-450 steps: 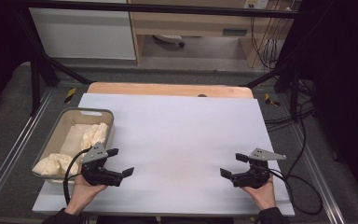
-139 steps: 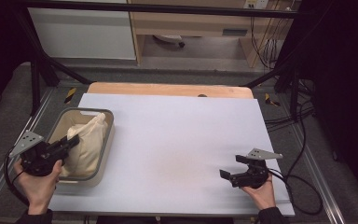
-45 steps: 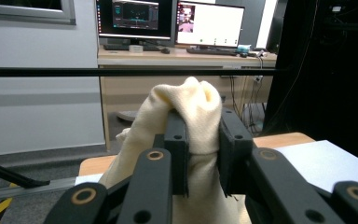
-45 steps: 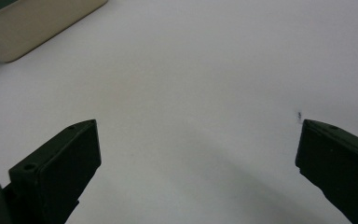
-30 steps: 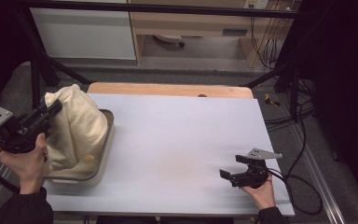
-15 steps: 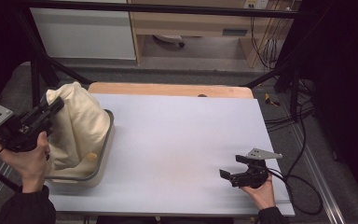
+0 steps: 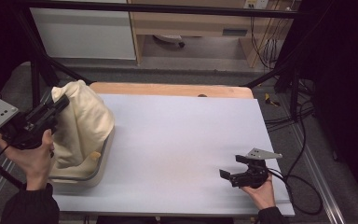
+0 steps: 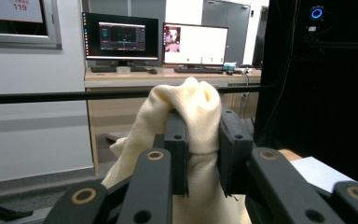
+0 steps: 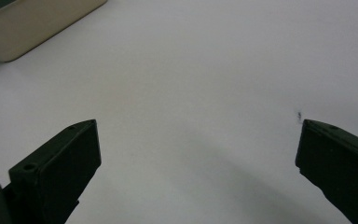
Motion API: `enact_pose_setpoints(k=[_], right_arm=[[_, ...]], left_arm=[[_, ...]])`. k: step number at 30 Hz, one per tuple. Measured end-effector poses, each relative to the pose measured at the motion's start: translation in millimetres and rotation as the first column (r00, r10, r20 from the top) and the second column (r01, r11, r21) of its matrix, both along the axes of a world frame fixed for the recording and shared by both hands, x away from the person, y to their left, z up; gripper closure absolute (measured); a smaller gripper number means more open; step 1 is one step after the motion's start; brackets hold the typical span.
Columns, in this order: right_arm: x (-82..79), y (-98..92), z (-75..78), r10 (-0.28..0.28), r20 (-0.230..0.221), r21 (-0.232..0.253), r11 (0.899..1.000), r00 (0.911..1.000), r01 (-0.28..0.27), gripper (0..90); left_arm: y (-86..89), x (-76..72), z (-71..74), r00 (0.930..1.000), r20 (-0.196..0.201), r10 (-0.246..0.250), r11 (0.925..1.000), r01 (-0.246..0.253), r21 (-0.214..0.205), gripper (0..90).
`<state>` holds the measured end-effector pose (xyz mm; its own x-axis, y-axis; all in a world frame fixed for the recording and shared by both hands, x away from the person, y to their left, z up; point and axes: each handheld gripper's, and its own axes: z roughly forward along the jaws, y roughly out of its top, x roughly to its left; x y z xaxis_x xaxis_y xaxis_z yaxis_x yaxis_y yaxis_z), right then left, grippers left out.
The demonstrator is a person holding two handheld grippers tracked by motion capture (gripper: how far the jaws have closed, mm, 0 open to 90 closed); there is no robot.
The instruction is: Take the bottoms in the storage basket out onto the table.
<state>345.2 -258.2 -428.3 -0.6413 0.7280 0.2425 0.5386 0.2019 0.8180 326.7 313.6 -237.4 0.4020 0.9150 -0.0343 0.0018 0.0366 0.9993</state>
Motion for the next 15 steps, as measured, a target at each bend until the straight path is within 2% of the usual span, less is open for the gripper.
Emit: enact_pose_setpoints(k=[15], right_arm=[[-0.1,0.1,0.0,-0.003,0.000,0.003,1.000,1.0000,0.003,0.5]], left_arm=[[-14.7,3.3,4.8,0.9994,0.013,-0.032,0.9995,0.032,-0.004,75.9]])
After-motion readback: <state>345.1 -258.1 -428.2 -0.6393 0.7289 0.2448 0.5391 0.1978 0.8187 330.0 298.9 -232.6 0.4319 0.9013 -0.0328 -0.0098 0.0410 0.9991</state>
